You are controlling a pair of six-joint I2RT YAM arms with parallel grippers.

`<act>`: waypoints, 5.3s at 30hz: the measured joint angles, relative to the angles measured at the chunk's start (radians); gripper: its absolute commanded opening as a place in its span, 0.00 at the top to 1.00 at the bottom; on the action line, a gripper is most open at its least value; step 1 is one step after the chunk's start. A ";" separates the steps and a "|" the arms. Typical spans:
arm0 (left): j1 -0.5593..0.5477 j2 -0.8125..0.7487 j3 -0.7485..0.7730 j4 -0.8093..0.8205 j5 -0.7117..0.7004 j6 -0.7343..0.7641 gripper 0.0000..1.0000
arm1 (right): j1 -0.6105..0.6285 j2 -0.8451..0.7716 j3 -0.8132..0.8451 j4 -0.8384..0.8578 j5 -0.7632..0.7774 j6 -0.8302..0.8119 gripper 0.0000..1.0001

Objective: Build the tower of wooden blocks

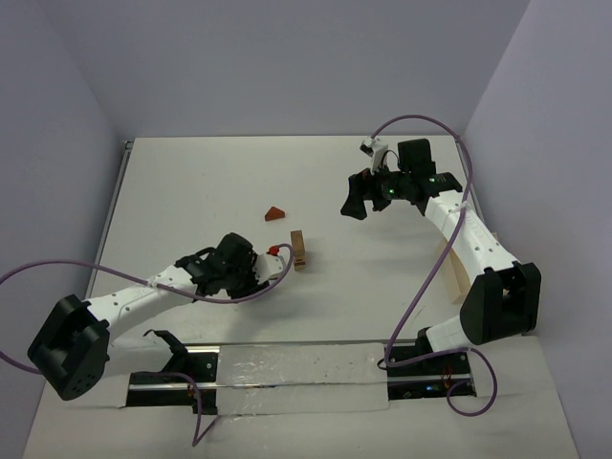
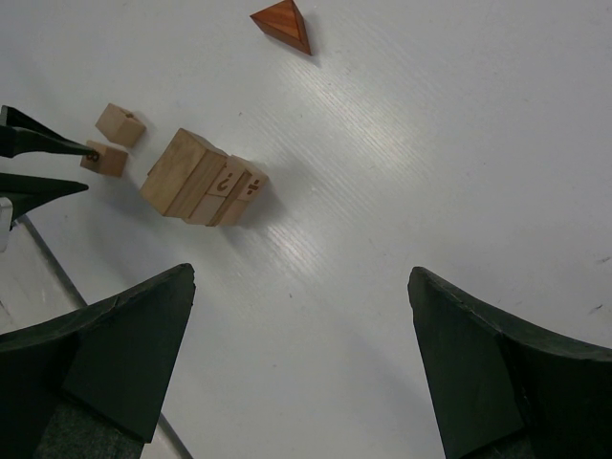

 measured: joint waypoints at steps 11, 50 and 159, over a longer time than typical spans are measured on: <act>0.000 0.020 -0.009 0.038 -0.035 -0.001 0.52 | 0.000 0.000 0.000 0.000 0.000 0.000 0.00; 0.105 -0.135 0.202 -0.142 0.109 -0.060 0.01 | 0.000 0.000 0.000 -0.001 -0.001 0.000 0.00; 0.484 -0.099 0.394 -0.196 0.668 0.140 1.00 | 0.015 -0.007 -0.023 0.157 -0.429 0.298 0.00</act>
